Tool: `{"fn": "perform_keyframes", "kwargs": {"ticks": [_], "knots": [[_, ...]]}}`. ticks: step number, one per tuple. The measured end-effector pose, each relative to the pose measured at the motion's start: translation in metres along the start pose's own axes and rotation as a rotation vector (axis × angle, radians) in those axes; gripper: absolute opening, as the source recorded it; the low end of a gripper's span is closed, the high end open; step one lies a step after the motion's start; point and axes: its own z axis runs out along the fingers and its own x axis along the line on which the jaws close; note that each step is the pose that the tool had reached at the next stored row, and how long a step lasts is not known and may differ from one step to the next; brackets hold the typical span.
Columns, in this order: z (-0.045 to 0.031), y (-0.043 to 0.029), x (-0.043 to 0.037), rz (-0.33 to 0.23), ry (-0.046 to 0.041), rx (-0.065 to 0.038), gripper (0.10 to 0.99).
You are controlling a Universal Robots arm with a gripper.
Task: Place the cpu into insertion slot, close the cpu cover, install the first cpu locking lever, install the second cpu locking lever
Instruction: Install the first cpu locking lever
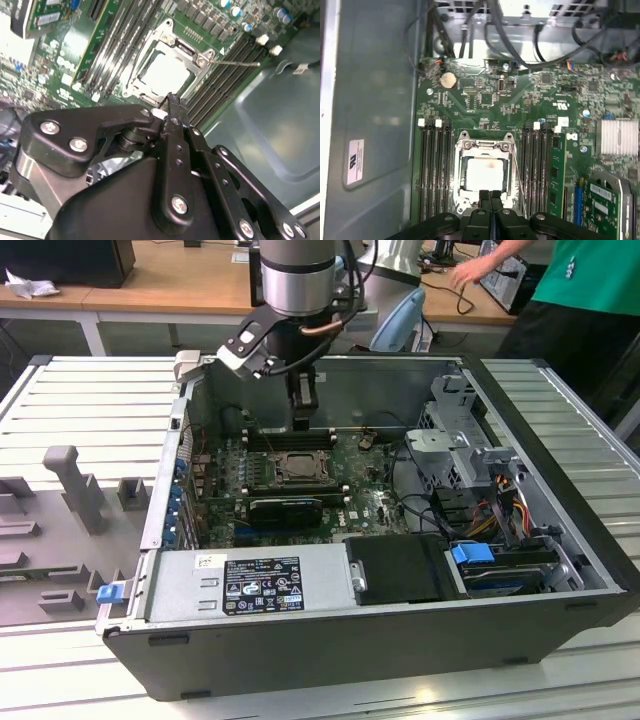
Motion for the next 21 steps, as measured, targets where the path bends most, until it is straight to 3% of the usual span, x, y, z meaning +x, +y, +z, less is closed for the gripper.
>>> {"fn": "perform_keyframes", "kwargs": {"ticks": [12, 21], "knots": [[0.0013, -0.0001, 0.0000, -0.221, 0.0117, 0.006, 0.106], [0.0013, -0.0001, -0.0001, -0.307, 0.0162, 0.008, 0.106]]}}
